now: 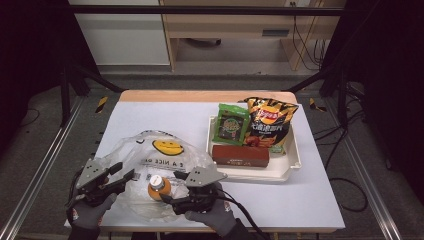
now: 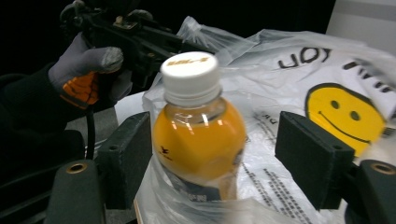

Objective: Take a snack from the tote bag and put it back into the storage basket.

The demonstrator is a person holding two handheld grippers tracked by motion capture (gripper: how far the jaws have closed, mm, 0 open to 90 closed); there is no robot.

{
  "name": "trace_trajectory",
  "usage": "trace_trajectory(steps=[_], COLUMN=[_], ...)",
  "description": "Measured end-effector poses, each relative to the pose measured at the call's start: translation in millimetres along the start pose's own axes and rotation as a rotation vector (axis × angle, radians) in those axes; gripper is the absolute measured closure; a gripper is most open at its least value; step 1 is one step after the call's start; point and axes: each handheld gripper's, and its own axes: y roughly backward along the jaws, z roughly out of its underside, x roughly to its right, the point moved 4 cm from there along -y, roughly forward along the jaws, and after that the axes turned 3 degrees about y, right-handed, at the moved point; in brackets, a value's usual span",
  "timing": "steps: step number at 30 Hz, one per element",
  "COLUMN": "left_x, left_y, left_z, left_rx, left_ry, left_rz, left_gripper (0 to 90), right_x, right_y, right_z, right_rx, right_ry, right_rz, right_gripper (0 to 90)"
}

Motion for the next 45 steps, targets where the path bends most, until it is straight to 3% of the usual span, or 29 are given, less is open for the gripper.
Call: trace_trajectory(steps=[7,12,21,45], left_x=[-2.5,-3.1,-4.5,-6.4], left_y=[-0.1,-0.4,-0.8,0.2], left_z=[1.7,2.6,3.7,3.2], left_rx=[-0.001,-0.001,0.001,0.006], left_ry=[0.005,0.007,0.008,0.013], left_rz=[-0.004,-0.005,-0.008,-0.015], left_gripper=[47.0,47.0,46.9,47.0], right_x=[-5.9,-6.5,-9.3,-9.9], right_y=[-19.7,-27.1,-40.3,-38.2], right_z=[4.9,5.5,11.4,9.1], right_rx=[-0.03,-0.021,-0.052,-0.075], right_ry=[0.004,-0.002,0.003,0.008], right_rz=[0.01,0.014,0.016,0.011], right_gripper=[24.6,25.3,28.5,30.6])
